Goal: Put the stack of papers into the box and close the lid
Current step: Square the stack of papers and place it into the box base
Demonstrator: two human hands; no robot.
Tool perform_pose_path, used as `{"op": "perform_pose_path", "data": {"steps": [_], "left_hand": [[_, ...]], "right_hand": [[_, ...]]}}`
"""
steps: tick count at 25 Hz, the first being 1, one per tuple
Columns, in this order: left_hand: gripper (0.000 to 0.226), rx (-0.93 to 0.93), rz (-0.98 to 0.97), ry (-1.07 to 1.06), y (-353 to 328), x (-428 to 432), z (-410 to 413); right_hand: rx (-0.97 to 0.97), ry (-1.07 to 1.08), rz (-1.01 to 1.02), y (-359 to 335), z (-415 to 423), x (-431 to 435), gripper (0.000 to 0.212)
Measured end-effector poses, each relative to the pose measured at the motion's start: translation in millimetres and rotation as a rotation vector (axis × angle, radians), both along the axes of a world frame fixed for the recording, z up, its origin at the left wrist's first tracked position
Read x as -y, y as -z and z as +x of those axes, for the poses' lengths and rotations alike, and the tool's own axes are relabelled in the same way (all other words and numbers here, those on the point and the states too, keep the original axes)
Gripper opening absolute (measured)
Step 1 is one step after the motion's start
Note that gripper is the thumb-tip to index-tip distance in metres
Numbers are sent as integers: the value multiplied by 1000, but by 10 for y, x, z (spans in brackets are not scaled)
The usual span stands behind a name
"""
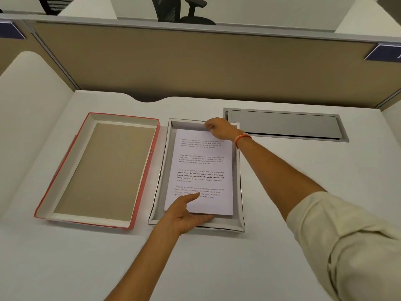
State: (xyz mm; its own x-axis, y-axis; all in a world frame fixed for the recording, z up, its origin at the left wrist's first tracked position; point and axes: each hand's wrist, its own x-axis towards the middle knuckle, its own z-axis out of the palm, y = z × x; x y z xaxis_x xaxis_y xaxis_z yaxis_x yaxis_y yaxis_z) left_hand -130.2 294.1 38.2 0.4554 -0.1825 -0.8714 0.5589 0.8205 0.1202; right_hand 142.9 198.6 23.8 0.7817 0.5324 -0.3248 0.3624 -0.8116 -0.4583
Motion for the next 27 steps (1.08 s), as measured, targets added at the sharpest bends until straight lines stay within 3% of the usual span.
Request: {"op": "perform_pose_path", "data": {"steps": [16, 21, 27], "left_hand": [[42, 9, -2, 93, 121, -52, 94], [55, -3, 10, 111, 177, -73, 99], [47, 6, -17, 102, 145, -81, 98]], "right_hand": [[-200, 13, 79, 55, 166, -110, 41], [-189, -22, 49, 34, 167, -108, 41], [-167, -26, 20, 22, 150, -141, 40]]}}
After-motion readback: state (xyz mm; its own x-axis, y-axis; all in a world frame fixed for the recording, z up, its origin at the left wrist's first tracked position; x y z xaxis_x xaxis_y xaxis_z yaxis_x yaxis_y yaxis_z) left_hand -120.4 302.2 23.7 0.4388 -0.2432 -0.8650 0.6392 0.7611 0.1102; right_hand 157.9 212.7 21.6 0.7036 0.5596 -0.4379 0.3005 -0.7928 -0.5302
